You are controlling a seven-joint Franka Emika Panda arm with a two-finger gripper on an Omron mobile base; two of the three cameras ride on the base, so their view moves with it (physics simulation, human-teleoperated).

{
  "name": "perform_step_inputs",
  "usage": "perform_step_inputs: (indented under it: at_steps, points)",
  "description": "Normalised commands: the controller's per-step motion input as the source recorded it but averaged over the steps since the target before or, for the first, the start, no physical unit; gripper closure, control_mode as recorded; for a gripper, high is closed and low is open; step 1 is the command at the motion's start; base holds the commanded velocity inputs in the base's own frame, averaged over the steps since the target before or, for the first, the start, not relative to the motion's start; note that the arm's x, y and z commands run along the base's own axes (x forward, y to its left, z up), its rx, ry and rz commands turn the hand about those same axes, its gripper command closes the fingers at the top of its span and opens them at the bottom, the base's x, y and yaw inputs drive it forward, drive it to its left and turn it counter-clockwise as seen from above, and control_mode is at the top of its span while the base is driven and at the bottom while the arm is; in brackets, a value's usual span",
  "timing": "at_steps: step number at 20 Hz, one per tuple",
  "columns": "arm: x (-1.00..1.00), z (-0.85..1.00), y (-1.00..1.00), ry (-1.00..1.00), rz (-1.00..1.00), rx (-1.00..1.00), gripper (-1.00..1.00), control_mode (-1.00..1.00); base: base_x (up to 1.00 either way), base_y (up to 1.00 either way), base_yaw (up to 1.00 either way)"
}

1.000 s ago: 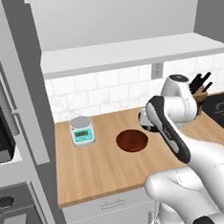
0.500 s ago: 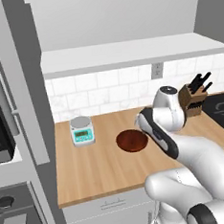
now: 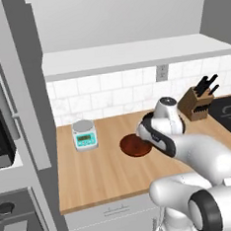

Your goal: Pick up the bowls on the counter and stack them on top of one another in the open cabinet. Place the smaller bowl on top of the larger bowl.

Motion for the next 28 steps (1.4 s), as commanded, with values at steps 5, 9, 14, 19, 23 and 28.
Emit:
perform_step_inputs:
  at_steps: [5,9,14,19,23,28]
  points:
    - [0.21,-0.20,0.00,0.00,-0.03,0.00,-1.00,-1.00,0.00,0.00,0.00]
    - [0.26,-0.24,0.00,0.00,-0.01,0.01,-1.00,-1.00,0.00,0.00,0.00]
    - [0.27,-0.23,0.02,0.00,-0.01,0.00,-1.00,-1.00,0.00,0.00,0.00]
    - [0.17,-0.16,0.07,0.00,0.00,0.00,-1.00,-1.00,0.00,0.00,0.00]
    - [0.06,-0.25,0.05,0.00,0.00,0.00,-1.00,-1.00,0.00,0.00,0.00]
    - [0.03,-0.28,0.01,0.00,0.00,0.00,-1.00,-1.00,0.00,0.00,0.00]
